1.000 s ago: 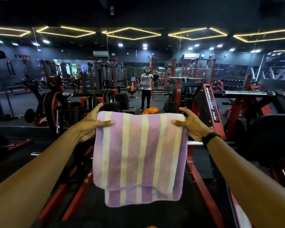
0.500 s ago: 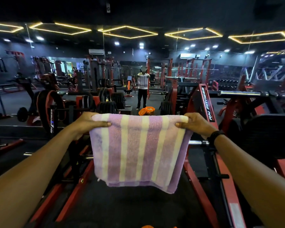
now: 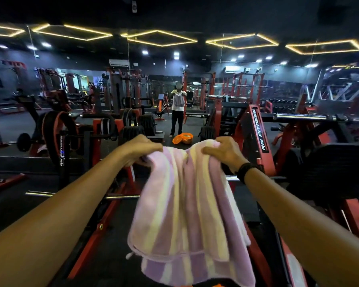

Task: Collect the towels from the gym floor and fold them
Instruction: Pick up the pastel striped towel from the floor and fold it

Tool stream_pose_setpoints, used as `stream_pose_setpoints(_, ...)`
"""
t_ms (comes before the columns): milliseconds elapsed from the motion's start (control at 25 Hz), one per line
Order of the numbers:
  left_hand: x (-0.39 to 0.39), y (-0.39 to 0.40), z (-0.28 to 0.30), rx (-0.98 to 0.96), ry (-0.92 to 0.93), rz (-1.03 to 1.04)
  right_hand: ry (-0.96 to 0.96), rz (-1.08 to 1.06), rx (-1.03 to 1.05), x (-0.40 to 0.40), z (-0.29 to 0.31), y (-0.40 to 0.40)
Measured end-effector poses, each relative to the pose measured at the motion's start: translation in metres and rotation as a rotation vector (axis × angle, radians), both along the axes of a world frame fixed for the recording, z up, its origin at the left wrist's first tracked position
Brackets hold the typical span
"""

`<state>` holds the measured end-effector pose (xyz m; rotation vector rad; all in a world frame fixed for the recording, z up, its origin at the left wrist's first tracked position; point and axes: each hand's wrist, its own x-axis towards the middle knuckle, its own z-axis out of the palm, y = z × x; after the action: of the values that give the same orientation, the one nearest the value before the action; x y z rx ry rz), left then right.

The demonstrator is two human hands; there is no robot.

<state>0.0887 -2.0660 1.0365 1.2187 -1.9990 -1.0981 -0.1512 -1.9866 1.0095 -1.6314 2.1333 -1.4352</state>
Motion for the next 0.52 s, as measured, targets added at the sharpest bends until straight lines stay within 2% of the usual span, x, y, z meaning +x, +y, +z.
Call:
stream_pose_setpoints(80, -0.02, 0.017, 0.016, 0.101, 0.11, -0.09, -0.218, 0.263, -0.004, 0.023, 0.008, -0.002)
stream_pose_setpoints(160, -0.034, 0.024, 0.023, 0.099, 0.176, -0.126, -0.449, 0.564, 0.045, 0.034, 0.015, 0.001)
stream_pose_setpoints(200, -0.038, 0.026, 0.027, 0.086, 0.178, -0.13, -0.489, 0.648, 0.087, 0.034, 0.017, 0.001)
stream_pose_setpoints(280, -0.038, 0.026, 0.029, 0.147, 0.182, -0.212, -0.359, 0.639, 0.125, 0.029, 0.018, 0.0)
stream_pose_setpoints(360, -0.033, 0.022, 0.024, 0.243, 0.211, -0.363, -0.159, 0.508, 0.101, 0.021, 0.014, -0.003)
stream_pose_setpoints(400, -0.03, 0.02, 0.02, 0.203, 0.204, -0.404, -0.142, 0.458, 0.071, 0.017, 0.011, -0.005)
stream_pose_setpoints(440, -0.03, 0.017, 0.017, 0.046, 0.162, -0.397, -0.172, 0.446, 0.034, 0.014, 0.008, -0.005)
stream_pose_setpoints(520, -0.032, 0.007, 0.016, -0.421, -0.021, -0.238, -0.281, 0.488, -0.023, 0.011, 0.007, -0.003)
